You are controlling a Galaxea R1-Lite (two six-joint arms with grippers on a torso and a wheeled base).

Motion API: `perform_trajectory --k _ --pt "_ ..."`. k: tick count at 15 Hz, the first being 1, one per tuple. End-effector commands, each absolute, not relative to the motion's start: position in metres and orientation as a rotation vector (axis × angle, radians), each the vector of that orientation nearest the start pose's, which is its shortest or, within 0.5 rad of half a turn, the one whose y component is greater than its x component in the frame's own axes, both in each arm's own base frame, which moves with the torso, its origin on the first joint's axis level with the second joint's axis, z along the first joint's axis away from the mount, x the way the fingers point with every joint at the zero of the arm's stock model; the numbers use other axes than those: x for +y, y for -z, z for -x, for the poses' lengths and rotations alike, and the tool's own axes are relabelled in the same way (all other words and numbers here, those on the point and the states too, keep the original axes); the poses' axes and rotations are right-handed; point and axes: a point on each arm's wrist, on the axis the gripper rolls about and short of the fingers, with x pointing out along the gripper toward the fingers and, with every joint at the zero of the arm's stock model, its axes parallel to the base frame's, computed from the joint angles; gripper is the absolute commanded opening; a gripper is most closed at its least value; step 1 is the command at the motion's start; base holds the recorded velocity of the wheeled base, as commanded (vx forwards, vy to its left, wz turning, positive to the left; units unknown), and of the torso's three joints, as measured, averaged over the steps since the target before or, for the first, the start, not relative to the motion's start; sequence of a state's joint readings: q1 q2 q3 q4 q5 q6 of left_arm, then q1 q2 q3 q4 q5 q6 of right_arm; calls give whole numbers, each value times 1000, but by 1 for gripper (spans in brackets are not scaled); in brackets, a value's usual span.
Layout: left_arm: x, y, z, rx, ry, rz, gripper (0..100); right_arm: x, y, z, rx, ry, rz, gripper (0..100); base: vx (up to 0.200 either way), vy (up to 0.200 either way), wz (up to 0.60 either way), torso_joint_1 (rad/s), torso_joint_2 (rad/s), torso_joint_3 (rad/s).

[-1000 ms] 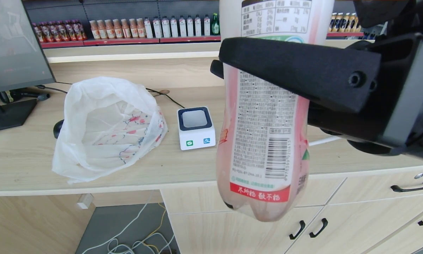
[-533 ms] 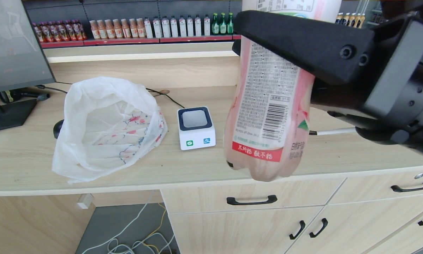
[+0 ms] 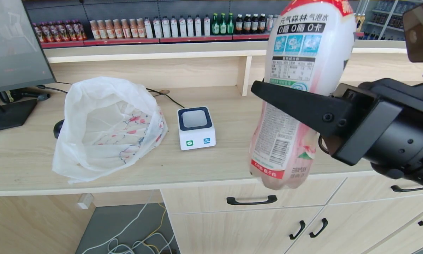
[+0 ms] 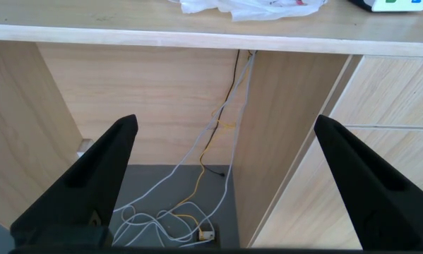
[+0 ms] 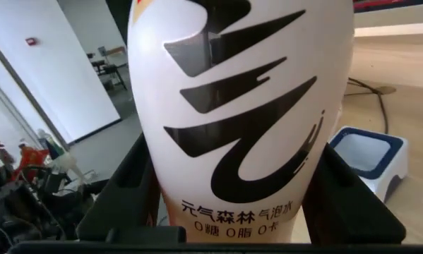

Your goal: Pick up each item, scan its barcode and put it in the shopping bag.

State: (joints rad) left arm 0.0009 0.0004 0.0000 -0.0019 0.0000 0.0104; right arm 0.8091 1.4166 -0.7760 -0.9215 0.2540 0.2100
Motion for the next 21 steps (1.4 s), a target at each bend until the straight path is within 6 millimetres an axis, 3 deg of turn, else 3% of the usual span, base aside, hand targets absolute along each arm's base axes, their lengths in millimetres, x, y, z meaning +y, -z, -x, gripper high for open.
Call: perform_trajectory --k 1,4,10,15,21 --pt "0 -76 23 -2 -3 -11 100 162 -259 -149 -137 -1023 -202 0 0 0 0 0 0 0" --pt "0 -76 23 -2 -3 -11 100 164 -246 -154 -181 -896 -127 0 0 0 0 0 0 0" --pt "0 -76 23 -3 -3 -9 100 186 -242 -180 -377 -533 24 0 0 0 0 0 0 0" --pt "0 -76 23 -2 -2 -6 100 205 -245 -189 -414 -471 18 0 0 0 0 0 0 0" --pt "0 -76 23 -3 -3 -5 100 213 -258 -196 -460 -460 -3 0 0 200 0 6 2 2"
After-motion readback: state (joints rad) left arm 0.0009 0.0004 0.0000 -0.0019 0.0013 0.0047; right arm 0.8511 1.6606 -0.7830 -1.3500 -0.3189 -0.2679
